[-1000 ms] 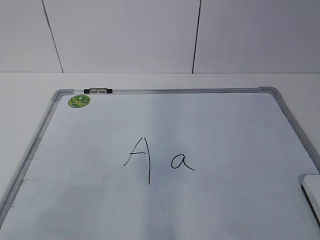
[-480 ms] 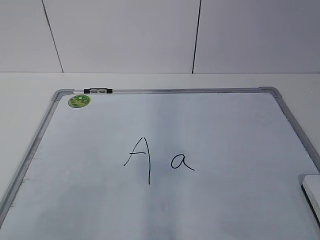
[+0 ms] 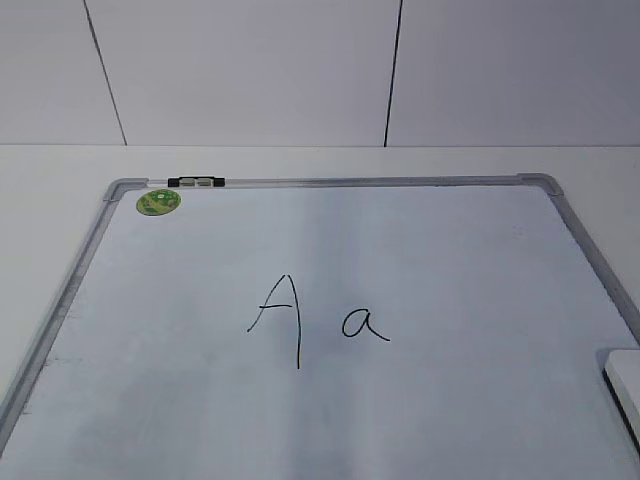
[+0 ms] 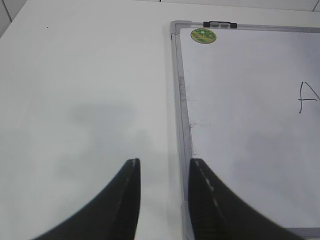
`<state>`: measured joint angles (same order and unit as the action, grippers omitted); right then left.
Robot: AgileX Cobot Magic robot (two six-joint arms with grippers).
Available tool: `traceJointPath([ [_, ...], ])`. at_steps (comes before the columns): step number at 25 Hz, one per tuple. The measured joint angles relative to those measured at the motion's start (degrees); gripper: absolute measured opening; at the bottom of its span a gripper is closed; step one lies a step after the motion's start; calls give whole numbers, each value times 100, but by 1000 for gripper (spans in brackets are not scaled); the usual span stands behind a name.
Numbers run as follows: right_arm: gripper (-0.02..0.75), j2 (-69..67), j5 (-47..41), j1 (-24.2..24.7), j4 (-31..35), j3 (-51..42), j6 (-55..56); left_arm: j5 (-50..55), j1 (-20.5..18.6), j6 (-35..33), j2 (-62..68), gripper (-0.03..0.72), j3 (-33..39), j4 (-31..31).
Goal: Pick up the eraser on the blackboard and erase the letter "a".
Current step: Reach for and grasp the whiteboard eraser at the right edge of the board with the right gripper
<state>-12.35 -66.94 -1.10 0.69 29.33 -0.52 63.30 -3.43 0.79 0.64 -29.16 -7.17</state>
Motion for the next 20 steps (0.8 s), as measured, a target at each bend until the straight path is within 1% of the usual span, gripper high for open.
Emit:
traceJointPath([
  [4,675,-840,-43,-11,246,192,-13,0,0,0,0,245,0,0],
  [8,671,-1430,-131,-11,314,475,-25,0,0,0,0,245,0,0],
  [14,633,-2172,-414,-11,267,715,-69,0,0,0,0,245,0,-4],
  [20,624,-2756,-435,-11,146,881,-100,0,0,0,0,245,0,-4],
])
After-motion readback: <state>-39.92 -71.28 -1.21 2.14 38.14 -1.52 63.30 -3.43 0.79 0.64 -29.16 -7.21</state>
